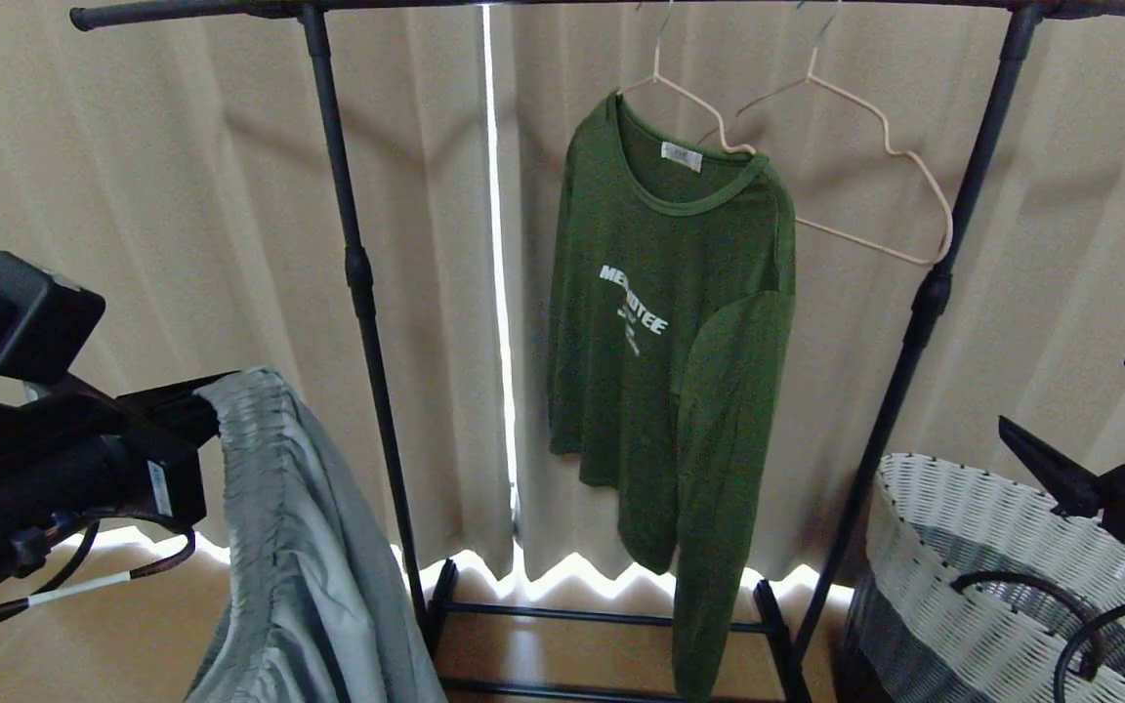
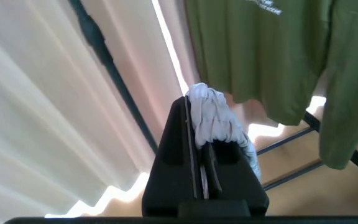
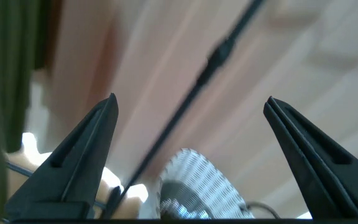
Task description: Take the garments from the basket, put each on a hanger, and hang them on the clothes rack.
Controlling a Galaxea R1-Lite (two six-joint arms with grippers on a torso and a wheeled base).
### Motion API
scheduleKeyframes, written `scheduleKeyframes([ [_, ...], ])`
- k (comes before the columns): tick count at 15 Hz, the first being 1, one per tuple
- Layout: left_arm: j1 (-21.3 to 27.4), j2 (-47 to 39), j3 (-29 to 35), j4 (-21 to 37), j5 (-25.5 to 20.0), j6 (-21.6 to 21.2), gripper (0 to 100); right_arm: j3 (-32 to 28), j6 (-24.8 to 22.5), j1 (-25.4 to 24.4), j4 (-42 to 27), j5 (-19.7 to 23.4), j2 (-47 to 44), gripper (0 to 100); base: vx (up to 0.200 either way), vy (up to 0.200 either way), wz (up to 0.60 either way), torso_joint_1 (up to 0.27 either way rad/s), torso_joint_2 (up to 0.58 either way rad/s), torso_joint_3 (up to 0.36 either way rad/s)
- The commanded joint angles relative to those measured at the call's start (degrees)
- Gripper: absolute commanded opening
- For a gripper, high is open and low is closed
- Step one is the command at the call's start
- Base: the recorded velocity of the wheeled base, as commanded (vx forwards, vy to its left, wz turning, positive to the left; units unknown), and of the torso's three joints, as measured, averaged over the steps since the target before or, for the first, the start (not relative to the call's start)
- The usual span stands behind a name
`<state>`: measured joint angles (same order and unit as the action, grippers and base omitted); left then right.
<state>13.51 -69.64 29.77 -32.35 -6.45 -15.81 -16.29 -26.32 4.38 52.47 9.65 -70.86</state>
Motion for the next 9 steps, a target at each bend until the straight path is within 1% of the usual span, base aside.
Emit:
scheduleKeyframes([
  [1, 0.03, -0.14, -0.59, -0.17, 0.03, -0.01, 0, 0.38, 0.04, 0.02, 0.00, 0.01, 0.46, 100, 0.000, 0.000, 0.00, 0.000, 0.00, 0.000],
  [7, 0.03, 0.39, -0.85, -0.08, 0.03, -0.10, 0, 0.29, 0.04, 0.11, 0.00, 0.01, 0.90, 100, 0.000, 0.000, 0.00, 0.000, 0.00, 0.000],
  [9, 0.03, 1.00, -1.29, -0.08, 0.03, -0.10, 0, 0.38, 0.04, 0.02, -0.09, 0.10, 1.17, 100, 0.000, 0.000, 0.00, 0.073, -0.27, -0.195],
])
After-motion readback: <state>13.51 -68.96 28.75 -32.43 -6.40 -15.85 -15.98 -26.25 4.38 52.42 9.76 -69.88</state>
